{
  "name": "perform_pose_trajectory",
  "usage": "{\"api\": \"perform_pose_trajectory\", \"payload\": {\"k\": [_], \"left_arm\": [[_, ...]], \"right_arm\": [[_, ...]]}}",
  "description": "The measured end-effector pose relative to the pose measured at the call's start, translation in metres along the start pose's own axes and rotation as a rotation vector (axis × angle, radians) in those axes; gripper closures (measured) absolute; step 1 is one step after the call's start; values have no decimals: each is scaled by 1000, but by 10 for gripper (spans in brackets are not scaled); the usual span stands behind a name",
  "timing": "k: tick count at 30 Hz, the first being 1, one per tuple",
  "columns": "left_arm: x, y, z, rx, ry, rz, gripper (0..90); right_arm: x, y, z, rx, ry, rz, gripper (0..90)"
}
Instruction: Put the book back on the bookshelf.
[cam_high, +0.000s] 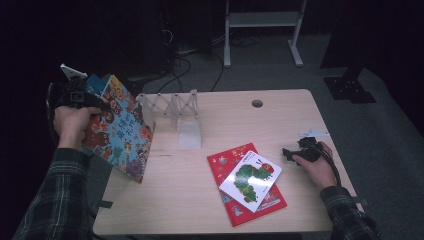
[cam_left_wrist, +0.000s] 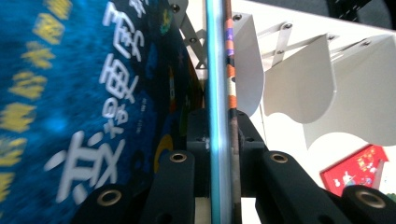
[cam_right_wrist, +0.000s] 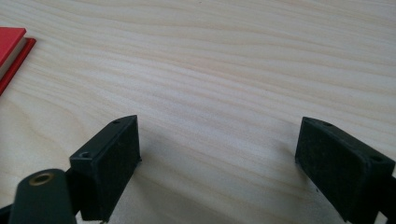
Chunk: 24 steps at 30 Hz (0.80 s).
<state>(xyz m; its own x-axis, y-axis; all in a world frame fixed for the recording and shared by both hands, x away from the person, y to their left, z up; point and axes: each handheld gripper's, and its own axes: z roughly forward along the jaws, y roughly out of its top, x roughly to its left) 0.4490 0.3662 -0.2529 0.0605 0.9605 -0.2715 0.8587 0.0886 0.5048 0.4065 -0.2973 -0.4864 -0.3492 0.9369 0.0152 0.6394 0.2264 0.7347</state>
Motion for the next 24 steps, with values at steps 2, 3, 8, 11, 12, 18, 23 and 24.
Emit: {"api": "perform_pose_trajectory", "payload": {"k": [2,3,8,11,12,18,23,24], "left_arm": [[-2,2,1,2,3,3,797],[-2,3,2,2,8,6,797],[0,1,-8,-72,40,34,766],[3,0,-11,-68,35,41,713],[3,-1,-12,-67,44,51,691],[6,-9,-17,-113,75,75,598],[6,-12,-32,-195,105,106,518],[7,-13,-34,-203,47,101,531]], "right_arm": [[0,0,0,1,2,-1,126],[0,0,0,1,2,-1,126],[0,0,0,1,3,-2,126],[0,0,0,1,3,-1,126],[0,0,0,1,3,-1,126],[1,0,0,1,4,-2,126],[1,0,0,0,4,-2,126],[1,0,0,0,4,-2,126]]}}
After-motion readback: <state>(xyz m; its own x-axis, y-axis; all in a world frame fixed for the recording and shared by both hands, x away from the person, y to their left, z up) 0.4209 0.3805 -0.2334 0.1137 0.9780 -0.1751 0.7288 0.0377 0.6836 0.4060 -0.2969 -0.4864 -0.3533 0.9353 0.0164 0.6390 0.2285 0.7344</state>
